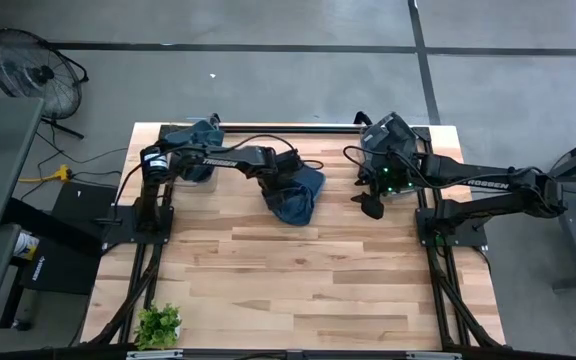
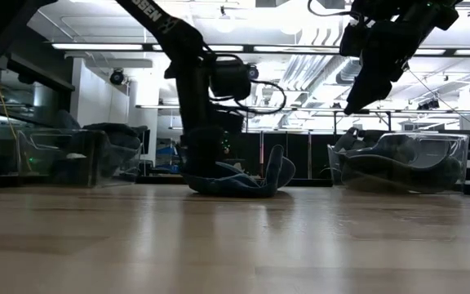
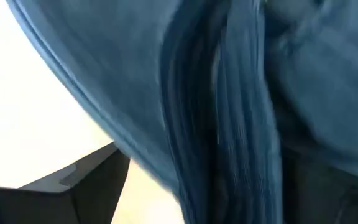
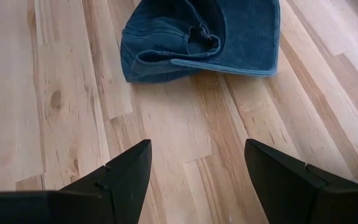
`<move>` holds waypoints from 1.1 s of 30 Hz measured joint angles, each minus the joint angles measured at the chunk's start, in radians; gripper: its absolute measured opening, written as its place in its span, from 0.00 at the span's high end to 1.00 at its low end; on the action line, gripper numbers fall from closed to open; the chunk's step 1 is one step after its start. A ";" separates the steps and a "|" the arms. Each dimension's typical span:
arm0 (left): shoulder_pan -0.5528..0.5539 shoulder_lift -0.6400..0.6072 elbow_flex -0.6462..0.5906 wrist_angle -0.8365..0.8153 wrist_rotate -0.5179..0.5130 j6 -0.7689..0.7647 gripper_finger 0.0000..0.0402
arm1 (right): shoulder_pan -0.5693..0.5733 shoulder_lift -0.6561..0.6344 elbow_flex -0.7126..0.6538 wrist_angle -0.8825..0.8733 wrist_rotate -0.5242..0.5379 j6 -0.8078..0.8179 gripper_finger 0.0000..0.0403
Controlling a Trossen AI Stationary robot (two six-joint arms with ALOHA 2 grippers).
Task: Pick & Place hat
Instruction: Put the blue cap into the left transparent bin
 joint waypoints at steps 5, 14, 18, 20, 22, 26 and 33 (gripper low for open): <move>0.001 0.000 0.001 0.022 -0.008 -0.022 0.28 | 0.000 0.000 0.000 0.000 0.000 0.000 0.38; 0.006 0.000 0.001 0.012 0.019 -0.072 0.78 | 0.000 0.000 0.000 0.000 0.000 0.003 0.38; 0.006 0.000 0.001 0.012 0.027 -0.103 0.96 | 0.000 0.000 0.000 0.000 0.000 0.003 0.38; 0.006 0.000 0.007 -0.001 0.029 -0.119 0.95 | 0.000 0.000 0.000 0.000 0.000 0.003 0.38; 0.006 0.000 0.023 -0.031 0.030 -0.127 0.97 | 0.000 0.000 0.000 0.004 0.000 0.003 0.38; 0.006 0.000 0.079 -0.086 0.021 -0.151 0.97 | 0.000 0.000 0.000 0.015 0.000 0.020 0.38; 0.006 0.000 0.240 -0.254 0.014 -0.171 0.98 | -0.004 0.000 0.000 0.033 -0.010 0.157 0.38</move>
